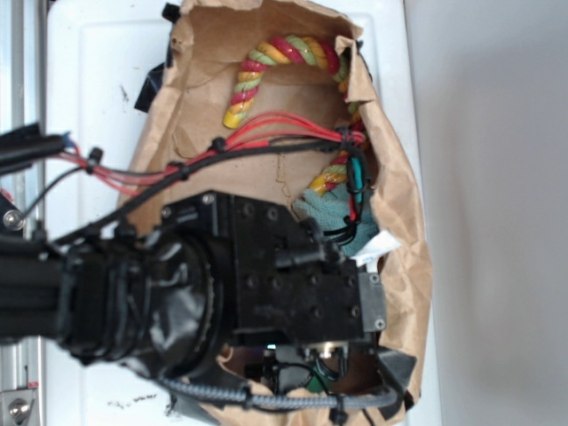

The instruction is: Grab the red paper.

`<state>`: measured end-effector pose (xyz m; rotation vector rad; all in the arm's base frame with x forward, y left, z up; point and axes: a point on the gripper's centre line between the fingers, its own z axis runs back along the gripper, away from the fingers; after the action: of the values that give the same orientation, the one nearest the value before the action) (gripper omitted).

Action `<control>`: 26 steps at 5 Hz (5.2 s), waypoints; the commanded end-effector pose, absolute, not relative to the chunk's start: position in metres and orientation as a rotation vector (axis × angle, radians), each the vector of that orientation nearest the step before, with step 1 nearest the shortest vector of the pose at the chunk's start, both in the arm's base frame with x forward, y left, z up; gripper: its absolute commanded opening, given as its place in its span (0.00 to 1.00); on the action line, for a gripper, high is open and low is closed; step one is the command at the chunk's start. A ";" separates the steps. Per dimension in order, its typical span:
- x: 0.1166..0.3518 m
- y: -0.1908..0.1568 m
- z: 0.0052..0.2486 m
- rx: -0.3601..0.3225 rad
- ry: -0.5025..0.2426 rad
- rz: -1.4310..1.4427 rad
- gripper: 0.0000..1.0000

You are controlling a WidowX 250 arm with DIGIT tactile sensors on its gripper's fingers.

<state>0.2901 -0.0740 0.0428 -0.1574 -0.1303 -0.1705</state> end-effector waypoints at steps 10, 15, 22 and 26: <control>0.286 -0.007 0.183 -0.160 -0.292 0.280 0.56; 0.267 -0.050 0.095 -0.132 -0.221 -0.056 1.00; 0.286 -0.094 0.052 -0.130 -0.163 -0.216 1.00; 0.280 -0.066 0.073 -0.143 -0.201 -0.053 0.00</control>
<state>0.2808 -0.0665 0.0610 -0.1304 -0.1422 -0.0512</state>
